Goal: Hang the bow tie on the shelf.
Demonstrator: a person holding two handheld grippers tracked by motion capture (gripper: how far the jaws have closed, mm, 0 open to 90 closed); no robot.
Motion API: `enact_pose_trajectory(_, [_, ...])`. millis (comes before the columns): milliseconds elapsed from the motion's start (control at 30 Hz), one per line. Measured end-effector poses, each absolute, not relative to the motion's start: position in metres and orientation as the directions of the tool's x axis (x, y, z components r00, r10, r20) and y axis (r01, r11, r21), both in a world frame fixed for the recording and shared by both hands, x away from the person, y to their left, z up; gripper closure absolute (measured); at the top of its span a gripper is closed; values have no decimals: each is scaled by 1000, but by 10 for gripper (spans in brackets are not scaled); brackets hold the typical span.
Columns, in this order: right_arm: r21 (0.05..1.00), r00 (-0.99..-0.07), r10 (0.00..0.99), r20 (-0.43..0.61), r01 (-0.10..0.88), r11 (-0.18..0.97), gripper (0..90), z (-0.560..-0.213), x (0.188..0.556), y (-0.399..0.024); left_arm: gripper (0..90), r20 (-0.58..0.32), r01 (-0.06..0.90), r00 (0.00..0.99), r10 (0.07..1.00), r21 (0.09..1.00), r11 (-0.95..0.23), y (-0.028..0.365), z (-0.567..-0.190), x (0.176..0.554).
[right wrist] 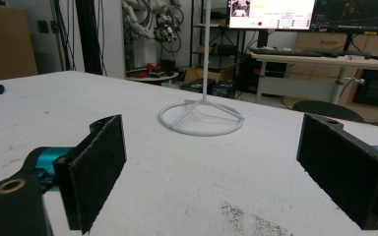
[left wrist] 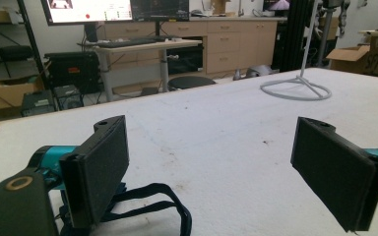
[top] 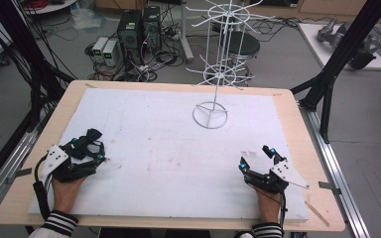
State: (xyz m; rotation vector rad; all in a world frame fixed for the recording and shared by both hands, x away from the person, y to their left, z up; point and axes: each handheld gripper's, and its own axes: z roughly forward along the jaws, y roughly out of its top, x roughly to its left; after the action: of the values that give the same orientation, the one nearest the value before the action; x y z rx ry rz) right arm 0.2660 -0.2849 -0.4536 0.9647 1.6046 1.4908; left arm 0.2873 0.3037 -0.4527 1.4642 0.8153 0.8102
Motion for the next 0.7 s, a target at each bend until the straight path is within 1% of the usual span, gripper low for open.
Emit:
enact_pose_trajectory(67, [998, -451, 892, -19, 45, 44, 105, -454, 266, -285, 149, 8, 34, 509, 861, 999, -29, 304, -453, 288])
enact_pose_trajectory(200, [998, -449, 893, -14, 48, 40, 105, -454, 266, -286, 149, 25, 28, 509, 861, 999, -46, 304, -453, 287])
enact_pose_trajectory(700, [998, -444, 896, -26, 40, 49, 105, -454, 266, -285, 151, 16, 45, 497, 868, 998, -45, 303, -452, 289])
